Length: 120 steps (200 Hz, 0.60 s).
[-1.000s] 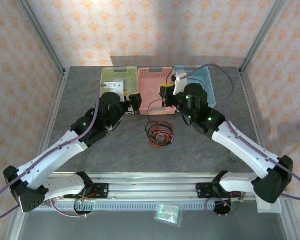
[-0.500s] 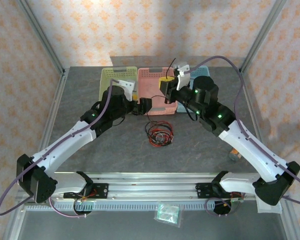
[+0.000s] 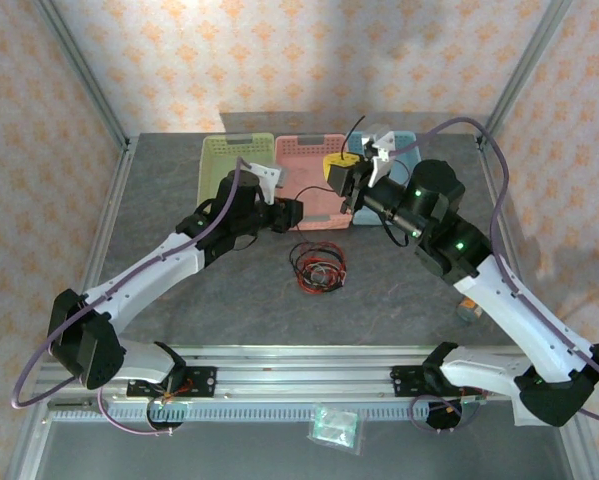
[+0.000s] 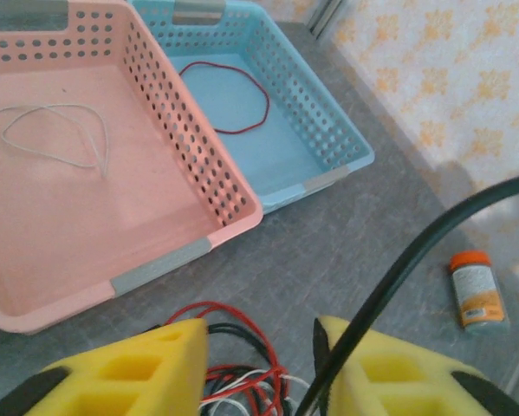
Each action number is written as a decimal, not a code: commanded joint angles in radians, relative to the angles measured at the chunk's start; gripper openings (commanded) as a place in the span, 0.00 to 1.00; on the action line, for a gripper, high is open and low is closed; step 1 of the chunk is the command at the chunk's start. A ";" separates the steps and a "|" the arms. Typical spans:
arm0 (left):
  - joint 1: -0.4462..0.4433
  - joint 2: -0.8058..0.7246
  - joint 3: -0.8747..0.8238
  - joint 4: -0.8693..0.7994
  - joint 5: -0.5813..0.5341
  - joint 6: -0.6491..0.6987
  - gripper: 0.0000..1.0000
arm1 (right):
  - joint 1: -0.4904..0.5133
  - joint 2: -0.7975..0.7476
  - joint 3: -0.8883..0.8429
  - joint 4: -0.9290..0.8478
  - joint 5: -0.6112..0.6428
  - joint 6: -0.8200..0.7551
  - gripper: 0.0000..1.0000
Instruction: Untangle the cables
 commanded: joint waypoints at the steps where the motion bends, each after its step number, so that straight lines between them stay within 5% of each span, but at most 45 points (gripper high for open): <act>1: 0.012 -0.010 0.006 0.037 0.028 -0.004 0.24 | -0.005 -0.007 -0.010 0.026 0.019 -0.020 0.00; 35: 0.043 -0.054 -0.002 0.041 0.006 -0.025 0.04 | -0.005 0.035 -0.008 -0.003 0.048 -0.025 0.04; 63: 0.110 -0.105 -0.019 0.069 -0.010 -0.077 0.00 | -0.005 0.084 -0.008 -0.011 0.071 -0.014 0.34; 120: 0.239 -0.088 0.094 -0.023 -0.119 -0.028 0.00 | -0.005 0.116 -0.044 -0.014 0.253 0.009 0.78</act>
